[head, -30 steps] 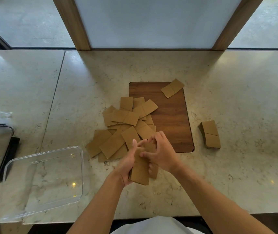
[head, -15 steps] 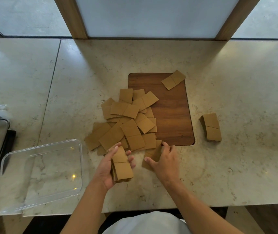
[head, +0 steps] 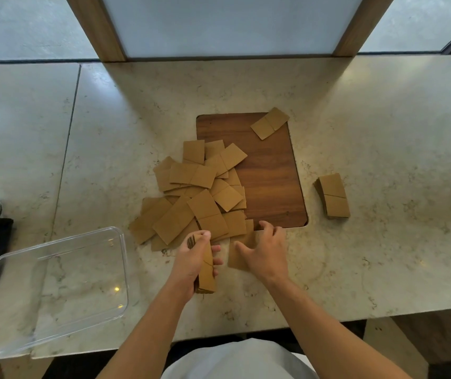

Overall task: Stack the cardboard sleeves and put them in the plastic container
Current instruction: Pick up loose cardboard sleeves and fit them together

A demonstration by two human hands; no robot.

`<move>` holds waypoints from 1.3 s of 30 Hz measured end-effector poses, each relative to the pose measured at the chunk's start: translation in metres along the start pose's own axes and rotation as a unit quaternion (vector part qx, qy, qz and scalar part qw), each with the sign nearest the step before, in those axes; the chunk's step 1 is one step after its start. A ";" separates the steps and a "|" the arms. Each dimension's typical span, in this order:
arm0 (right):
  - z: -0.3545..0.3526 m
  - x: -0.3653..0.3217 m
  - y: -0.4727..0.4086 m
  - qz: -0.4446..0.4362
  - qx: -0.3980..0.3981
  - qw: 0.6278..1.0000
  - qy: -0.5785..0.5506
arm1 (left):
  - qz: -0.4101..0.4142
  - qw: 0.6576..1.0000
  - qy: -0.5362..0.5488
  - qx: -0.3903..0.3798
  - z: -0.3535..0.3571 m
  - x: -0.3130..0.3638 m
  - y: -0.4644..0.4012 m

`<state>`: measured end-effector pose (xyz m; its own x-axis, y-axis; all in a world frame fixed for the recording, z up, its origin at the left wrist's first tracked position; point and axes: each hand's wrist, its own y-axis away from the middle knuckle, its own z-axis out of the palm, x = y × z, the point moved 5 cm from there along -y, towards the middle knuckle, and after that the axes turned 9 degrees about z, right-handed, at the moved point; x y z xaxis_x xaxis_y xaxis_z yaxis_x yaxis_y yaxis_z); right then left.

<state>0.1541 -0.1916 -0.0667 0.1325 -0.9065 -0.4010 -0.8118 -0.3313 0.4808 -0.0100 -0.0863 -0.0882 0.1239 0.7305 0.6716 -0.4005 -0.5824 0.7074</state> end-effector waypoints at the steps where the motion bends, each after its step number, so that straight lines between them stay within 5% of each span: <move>1: 0.002 -0.004 0.002 -0.011 0.003 1.000 0.024 | -0.001 1.000 0.004 0.002 0.001 -0.001 0.002; 5: 0.013 -0.013 0.004 -0.048 -0.018 0.998 0.038 | 0.000 0.997 0.078 -0.025 0.001 -0.003 0.009; 12: -0.012 0.015 -0.022 0.047 -0.052 0.986 -0.154 | -0.003 0.978 0.199 -0.069 0.000 0.000 0.007; 18: -0.001 0.005 -0.008 -0.026 -0.084 0.996 -0.004 | 0.012 0.998 0.068 0.013 0.005 0.001 0.002; 23: 0.021 -0.011 0.016 -0.058 0.004 0.993 0.107 | 0.036 0.999 0.007 -0.014 0.021 0.002 0.012; 30: -0.006 0.020 -0.010 0.049 -0.089 0.982 -0.161 | -0.093 0.992 0.048 -0.066 0.044 -0.011 0.009; 34: -0.037 0.046 -0.018 0.081 -0.082 0.951 -0.286 | -0.089 0.991 0.056 -0.086 0.057 -0.014 0.009; 39: -0.028 0.027 0.004 0.053 -0.251 0.896 -0.363 | -0.037 0.985 0.088 -0.143 0.053 -0.006 0.009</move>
<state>0.1702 -0.2250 -0.0533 -0.4836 -0.5904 -0.6463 -0.4153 -0.4952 0.7631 0.0340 -0.1147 -0.0741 0.0125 0.8320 0.5547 -0.6383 -0.4203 0.6449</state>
